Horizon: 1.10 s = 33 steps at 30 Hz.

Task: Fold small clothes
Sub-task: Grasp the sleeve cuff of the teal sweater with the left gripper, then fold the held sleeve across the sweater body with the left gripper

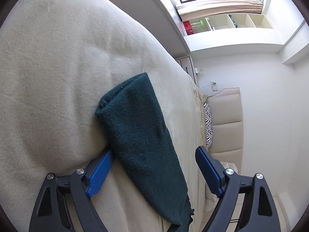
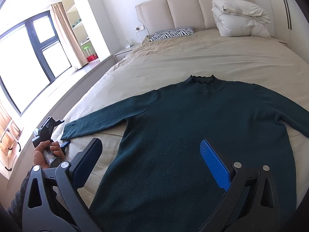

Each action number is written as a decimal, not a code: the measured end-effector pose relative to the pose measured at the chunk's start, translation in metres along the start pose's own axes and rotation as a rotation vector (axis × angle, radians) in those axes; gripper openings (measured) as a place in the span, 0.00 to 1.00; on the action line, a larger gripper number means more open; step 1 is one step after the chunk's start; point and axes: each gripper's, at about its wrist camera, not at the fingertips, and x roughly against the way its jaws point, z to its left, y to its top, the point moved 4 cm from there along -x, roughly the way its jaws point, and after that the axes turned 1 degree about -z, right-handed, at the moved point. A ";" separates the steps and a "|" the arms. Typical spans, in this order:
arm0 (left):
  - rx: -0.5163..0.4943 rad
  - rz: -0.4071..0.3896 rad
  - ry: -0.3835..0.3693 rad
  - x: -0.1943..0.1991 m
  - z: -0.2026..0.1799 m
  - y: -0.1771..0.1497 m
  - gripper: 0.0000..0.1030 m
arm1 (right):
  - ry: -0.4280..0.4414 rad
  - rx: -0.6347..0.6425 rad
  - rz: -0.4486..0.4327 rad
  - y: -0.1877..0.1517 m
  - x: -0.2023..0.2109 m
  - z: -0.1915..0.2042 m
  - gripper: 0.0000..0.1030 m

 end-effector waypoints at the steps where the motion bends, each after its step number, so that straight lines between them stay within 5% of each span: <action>1: 0.012 -0.004 0.003 -0.003 0.000 0.004 0.74 | 0.006 -0.018 0.000 0.001 -0.001 -0.003 1.00; 6: 0.006 -0.015 0.096 -0.019 0.003 0.021 0.28 | 0.020 -0.071 0.000 0.002 -0.003 -0.019 1.00; 10: -0.221 -0.033 0.140 -0.019 -0.036 0.009 0.08 | 0.034 -0.130 0.007 0.000 -0.003 -0.036 1.00; 13: -0.532 -0.047 0.153 -0.018 -0.088 -0.031 0.07 | 0.069 -0.197 0.024 0.002 -0.009 -0.049 1.00; 16: -0.935 -0.049 0.156 -0.019 -0.134 -0.104 0.08 | 0.114 -0.243 0.026 0.009 -0.018 -0.058 1.00; 21: -1.453 -0.016 0.168 -0.020 -0.134 -0.227 0.08 | 0.250 -0.323 0.090 0.023 -0.053 -0.059 0.95; 26: -1.663 0.009 0.195 -0.016 -0.107 -0.288 0.09 | 0.413 -0.353 0.206 0.039 -0.108 -0.032 0.94; 28: -1.697 -0.003 0.201 -0.015 -0.106 -0.292 0.09 | 0.464 -0.371 0.249 0.044 -0.131 -0.019 0.83; 33: -1.734 -0.069 0.225 -0.009 -0.111 -0.296 0.10 | 0.523 -0.391 0.351 0.048 -0.188 0.007 0.82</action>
